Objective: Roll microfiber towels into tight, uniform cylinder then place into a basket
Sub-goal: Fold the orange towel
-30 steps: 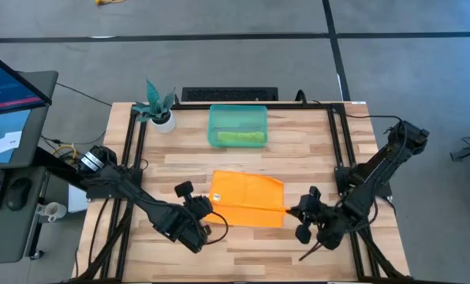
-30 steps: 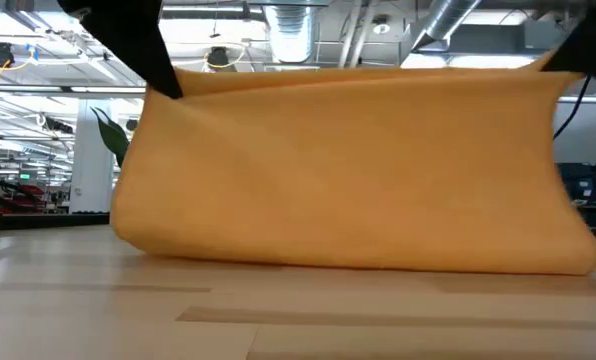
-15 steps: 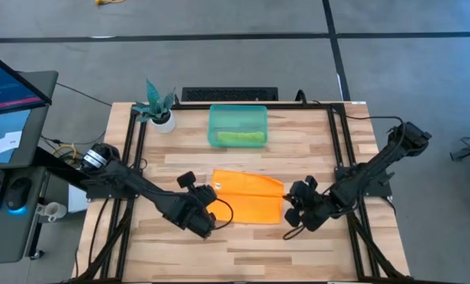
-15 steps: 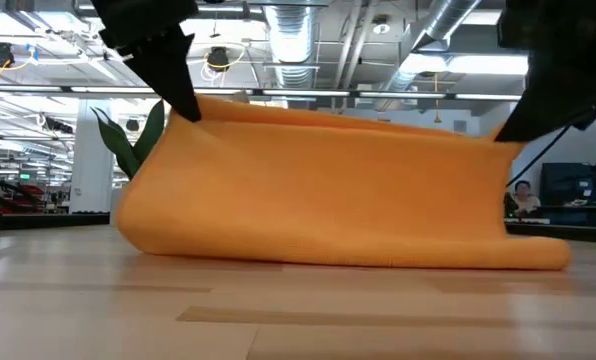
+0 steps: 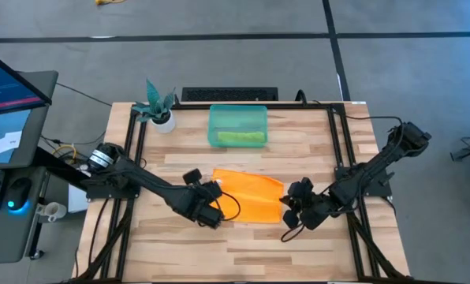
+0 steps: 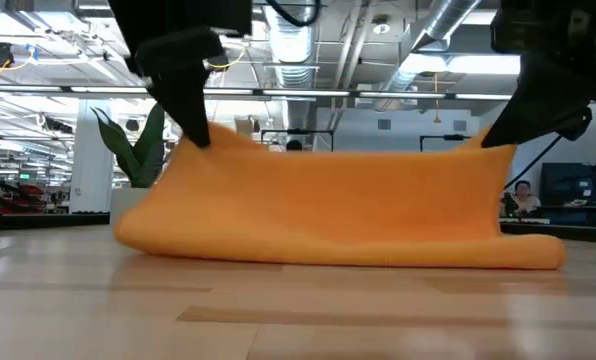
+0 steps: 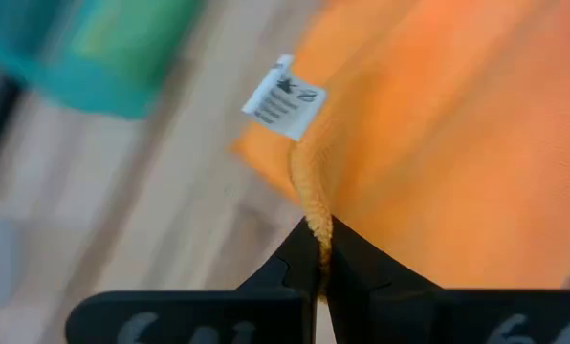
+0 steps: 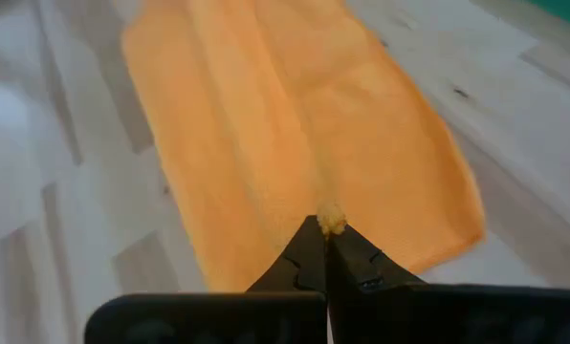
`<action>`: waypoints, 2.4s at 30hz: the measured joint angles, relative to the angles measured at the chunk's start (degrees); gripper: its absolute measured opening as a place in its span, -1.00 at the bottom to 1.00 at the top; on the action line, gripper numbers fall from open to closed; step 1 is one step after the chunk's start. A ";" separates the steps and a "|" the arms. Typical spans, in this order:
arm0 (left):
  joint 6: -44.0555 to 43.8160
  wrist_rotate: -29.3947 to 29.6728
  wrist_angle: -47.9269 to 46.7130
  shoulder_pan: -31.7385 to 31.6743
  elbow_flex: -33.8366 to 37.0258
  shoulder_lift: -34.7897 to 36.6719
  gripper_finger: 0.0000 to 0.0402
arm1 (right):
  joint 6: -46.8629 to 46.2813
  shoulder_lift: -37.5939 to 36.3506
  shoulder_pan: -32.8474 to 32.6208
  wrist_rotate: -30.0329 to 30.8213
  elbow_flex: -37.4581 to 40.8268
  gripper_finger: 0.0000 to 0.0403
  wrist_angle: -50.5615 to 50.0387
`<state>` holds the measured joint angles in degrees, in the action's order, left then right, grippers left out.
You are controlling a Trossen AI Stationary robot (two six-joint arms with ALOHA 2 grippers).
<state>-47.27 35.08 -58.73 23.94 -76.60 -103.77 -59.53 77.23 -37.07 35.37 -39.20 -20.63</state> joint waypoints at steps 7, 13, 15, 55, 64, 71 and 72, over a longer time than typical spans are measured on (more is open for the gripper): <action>3.16 1.53 1.43 -0.37 -0.11 -3.98 -1.00 | 0.03 0.00 -0.09 0.07 -0.22 -0.96 -0.99; 2.20 6.26 1.66 -1.99 -0.13 -4.65 -1.00 | -0.33 1.72 5.86 -0.49 -0.20 -0.96 -5.32; 2.17 6.04 1.55 -2.62 -0.13 -4.79 -1.00 | 0.86 2.98 7.57 -2.00 -0.21 -0.96 -4.27; 11.24 2.14 2.11 -6.13 -0.13 -4.95 -0.49 | 2.23 5.19 16.85 -7.07 -0.91 -0.25 -11.94; 11.13 2.98 -6.92 -3.71 -6.05 -4.80 -0.49 | 7.89 -9.20 17.65 -6.11 -1.14 -0.20 -15.77; 9.22 12.21 -17.48 -2.56 -13.75 -0.30 -0.49 | 15.24 -23.01 18.48 -0.68 -1.14 -0.22 -13.28; 9.12 13.35 -17.25 -2.56 -13.90 0.96 -0.49 | 16.47 -24.78 18.49 -0.12 -1.14 -0.22 -12.62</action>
<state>-38.15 48.43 -75.98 21.39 -90.49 -102.82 -43.06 52.45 -18.58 35.25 -40.34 -33.25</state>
